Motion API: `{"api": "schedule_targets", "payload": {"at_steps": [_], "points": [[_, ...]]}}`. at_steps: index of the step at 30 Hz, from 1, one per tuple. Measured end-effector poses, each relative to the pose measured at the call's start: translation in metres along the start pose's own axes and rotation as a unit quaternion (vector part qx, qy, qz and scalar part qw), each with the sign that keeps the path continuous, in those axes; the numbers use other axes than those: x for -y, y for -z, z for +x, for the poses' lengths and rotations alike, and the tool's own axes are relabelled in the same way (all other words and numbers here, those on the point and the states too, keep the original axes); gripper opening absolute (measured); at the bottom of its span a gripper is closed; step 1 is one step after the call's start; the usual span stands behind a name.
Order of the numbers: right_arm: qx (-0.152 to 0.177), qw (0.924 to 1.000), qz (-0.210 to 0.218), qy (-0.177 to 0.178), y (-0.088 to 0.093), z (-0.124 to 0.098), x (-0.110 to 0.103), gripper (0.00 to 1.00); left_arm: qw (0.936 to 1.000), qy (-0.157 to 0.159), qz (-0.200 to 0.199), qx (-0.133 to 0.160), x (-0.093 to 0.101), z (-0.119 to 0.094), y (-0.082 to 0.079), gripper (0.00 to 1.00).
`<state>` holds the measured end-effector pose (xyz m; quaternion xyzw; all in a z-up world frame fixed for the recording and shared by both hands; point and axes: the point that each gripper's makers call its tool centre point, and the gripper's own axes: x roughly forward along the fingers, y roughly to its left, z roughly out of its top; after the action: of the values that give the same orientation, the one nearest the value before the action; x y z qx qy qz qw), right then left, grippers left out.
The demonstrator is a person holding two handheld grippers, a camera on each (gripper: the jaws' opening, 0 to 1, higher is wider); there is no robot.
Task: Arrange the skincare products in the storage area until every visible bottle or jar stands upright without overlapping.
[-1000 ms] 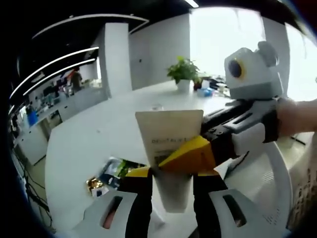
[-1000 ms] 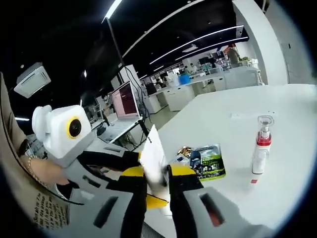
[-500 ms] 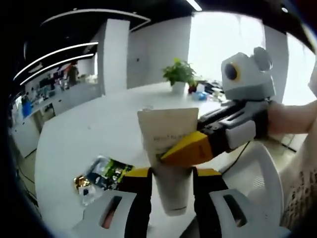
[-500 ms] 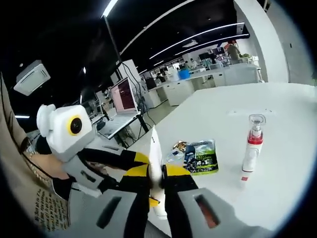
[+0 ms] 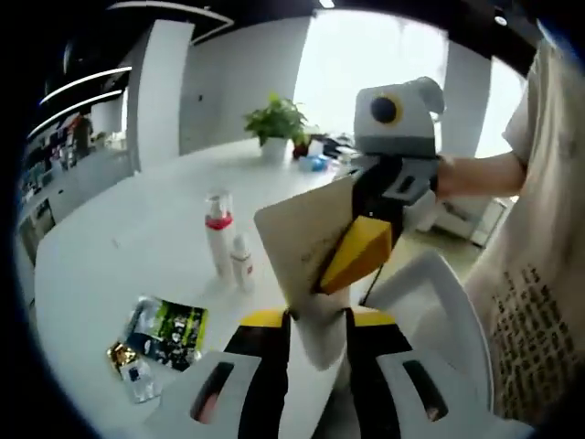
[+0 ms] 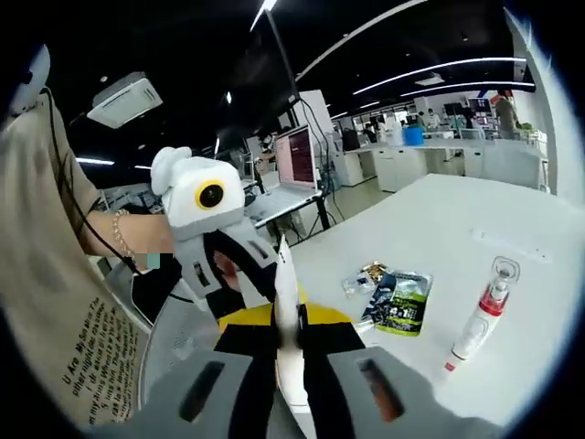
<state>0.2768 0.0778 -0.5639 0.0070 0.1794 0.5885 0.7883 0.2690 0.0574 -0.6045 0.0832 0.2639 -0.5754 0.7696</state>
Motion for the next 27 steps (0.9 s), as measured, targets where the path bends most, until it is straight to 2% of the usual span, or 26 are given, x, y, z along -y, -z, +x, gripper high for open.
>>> {"api": "schedule_targets", "payload": {"at_steps": [4,13,14,20,24,27], "points": [[0.008,0.9994,-0.015,-0.032,-0.008,-0.007,-0.004,0.07,0.9997,0.012,0.020,-0.008,0.008,0.006,-0.006,0.22],[0.010,0.9950,-0.058,-0.081,-0.006,-0.024,-0.009,0.07,0.9997,0.004,0.025,-0.002,0.019,0.019,-0.015,0.19],[0.007,0.9925,-0.076,-0.095,-0.005,-0.027,-0.012,0.07,0.9997,0.005,0.025,-0.001,0.020,0.020,-0.015,0.18],[-0.002,0.9893,-0.090,-0.115,0.003,-0.030,-0.015,0.07,0.9990,0.001,0.043,-0.011,0.026,0.028,-0.012,0.15],[-0.004,0.9894,-0.089,-0.114,0.013,-0.025,-0.013,0.09,0.9977,-0.006,0.056,-0.038,0.021,0.029,-0.001,0.14],[-0.014,0.9910,-0.084,-0.103,0.027,-0.017,-0.009,0.09,0.9945,-0.006,0.074,-0.074,0.015,0.031,0.013,0.14]]}}
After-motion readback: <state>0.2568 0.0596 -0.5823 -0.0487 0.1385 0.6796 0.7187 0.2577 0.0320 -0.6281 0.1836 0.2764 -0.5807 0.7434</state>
